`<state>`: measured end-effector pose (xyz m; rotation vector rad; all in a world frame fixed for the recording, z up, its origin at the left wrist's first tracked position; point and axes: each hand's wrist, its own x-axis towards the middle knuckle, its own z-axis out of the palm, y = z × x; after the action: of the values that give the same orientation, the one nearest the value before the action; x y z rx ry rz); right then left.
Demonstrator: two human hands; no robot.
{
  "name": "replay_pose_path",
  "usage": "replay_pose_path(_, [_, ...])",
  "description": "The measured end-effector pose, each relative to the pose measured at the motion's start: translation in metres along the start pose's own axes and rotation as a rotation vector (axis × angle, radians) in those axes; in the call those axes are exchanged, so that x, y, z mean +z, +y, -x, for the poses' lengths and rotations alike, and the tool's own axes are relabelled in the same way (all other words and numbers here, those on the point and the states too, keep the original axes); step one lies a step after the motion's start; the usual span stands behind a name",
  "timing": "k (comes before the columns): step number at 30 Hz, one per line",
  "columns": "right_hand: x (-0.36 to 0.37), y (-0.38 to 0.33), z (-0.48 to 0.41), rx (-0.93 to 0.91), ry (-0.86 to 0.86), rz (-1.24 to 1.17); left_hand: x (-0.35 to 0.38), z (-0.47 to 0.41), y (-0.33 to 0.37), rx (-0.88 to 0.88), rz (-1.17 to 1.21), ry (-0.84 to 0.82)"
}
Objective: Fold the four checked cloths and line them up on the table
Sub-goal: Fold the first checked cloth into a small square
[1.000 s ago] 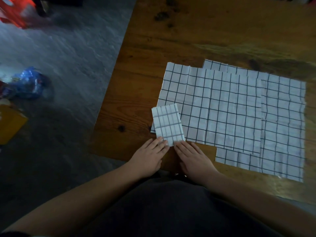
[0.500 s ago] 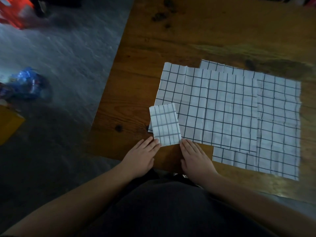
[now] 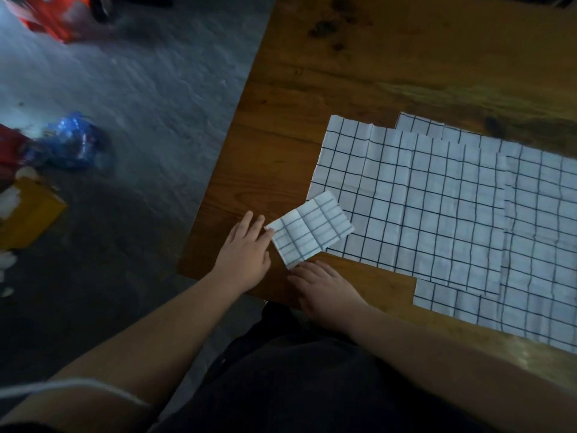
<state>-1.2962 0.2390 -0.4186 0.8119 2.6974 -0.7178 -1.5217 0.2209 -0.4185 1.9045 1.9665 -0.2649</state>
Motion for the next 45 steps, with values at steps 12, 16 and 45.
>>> replay_pose_path(12, [-0.019, 0.026, -0.009, 0.128, 0.083, -0.012, -0.005, -0.013, 0.02, -0.042, 0.139, 0.088])
replay_pose_path(16, [-0.019, 0.047, 0.001, 0.194, 0.045, 0.089, 0.01, 0.006, 0.056, 0.047, 0.164, 0.057])
replay_pose_path(45, [-0.015, 0.04, 0.0, 0.212, -0.068, 0.093, 0.031, 0.018, 0.088, 0.009, 0.112, -0.003])
